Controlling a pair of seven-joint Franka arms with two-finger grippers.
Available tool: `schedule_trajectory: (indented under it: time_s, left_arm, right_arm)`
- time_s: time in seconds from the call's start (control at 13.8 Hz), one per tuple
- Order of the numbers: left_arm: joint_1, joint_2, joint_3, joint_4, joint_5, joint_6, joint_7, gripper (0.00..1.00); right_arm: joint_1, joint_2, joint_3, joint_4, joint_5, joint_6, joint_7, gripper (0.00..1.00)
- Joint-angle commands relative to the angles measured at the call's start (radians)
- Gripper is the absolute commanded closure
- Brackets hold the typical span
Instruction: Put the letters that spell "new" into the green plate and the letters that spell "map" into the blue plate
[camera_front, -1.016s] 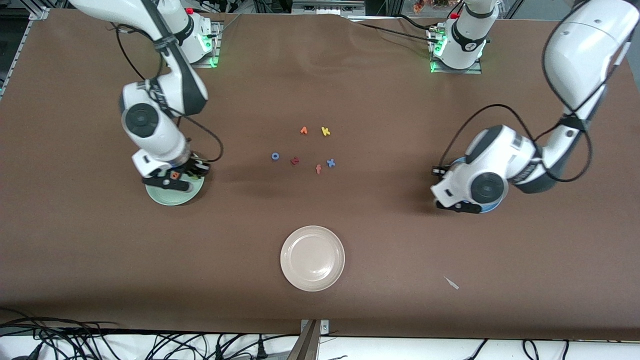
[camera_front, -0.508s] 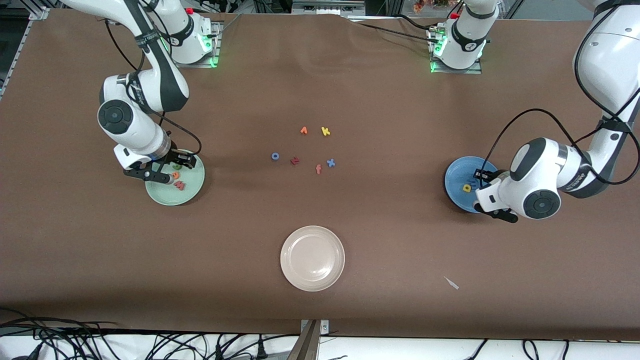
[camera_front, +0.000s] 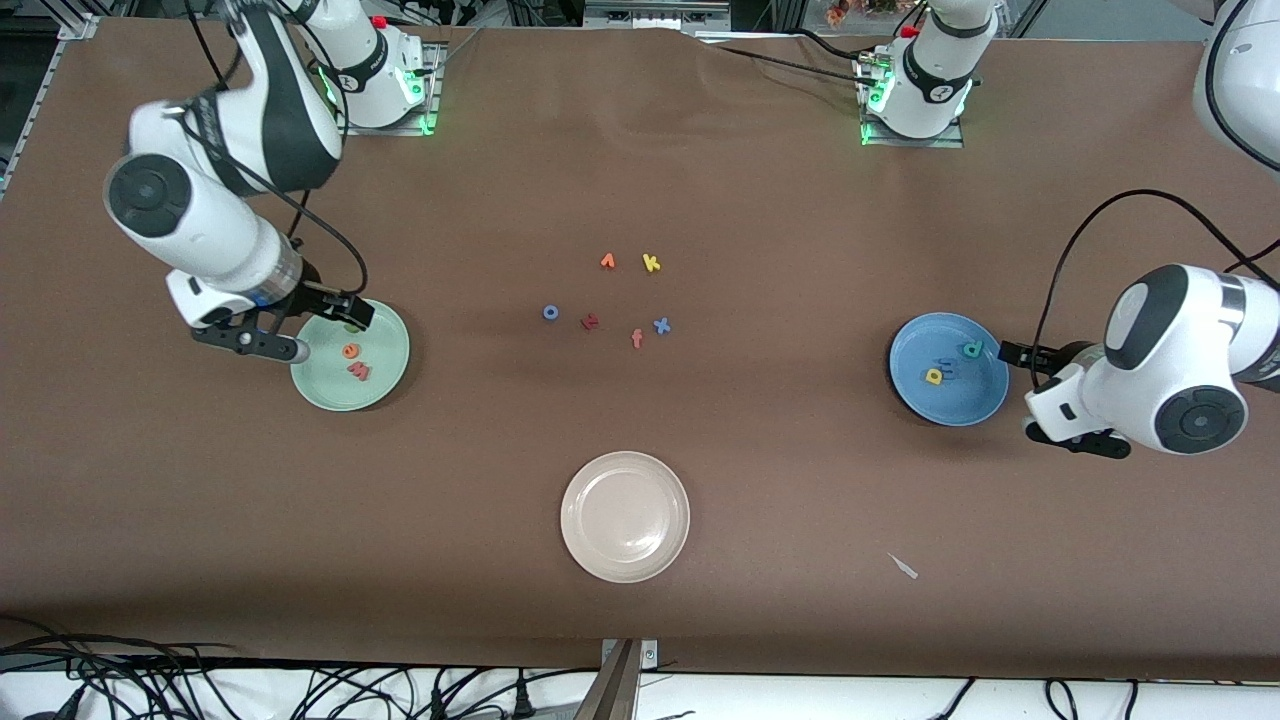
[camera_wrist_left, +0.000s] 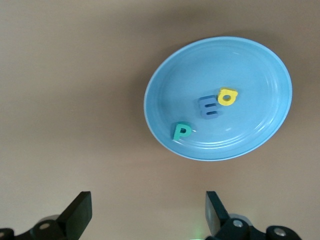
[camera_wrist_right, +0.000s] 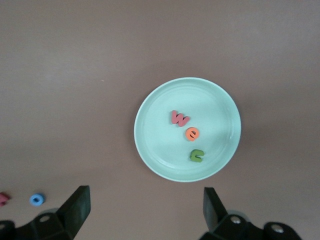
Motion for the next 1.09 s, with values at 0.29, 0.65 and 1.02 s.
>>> schedule_trajectory:
  time_s: [0.29,0.65,1.02]
  left_arm:
    - [-0.270,-0.436,0.475,-0.211,-0.347,0.201,0.002,0.00]
    - [-0.341,-0.649,0.550,-0.257,-0.467,0.232,0.004,0.00]
    - [-0.418,-0.656,0.553,-0.173,-0.475,0.092,0.008,0.00]
  right_arm:
    - [-0.004,-0.056,-0.073,0.313,0.073,-0.369,-0.278,0.00]
    - [-0.007,-0.071,-0.092,0.321,0.082,-0.405,-0.303,0.00]
    - [-0.005,-0.075,-0.101,0.323,0.076,-0.419,-0.310,0.00]
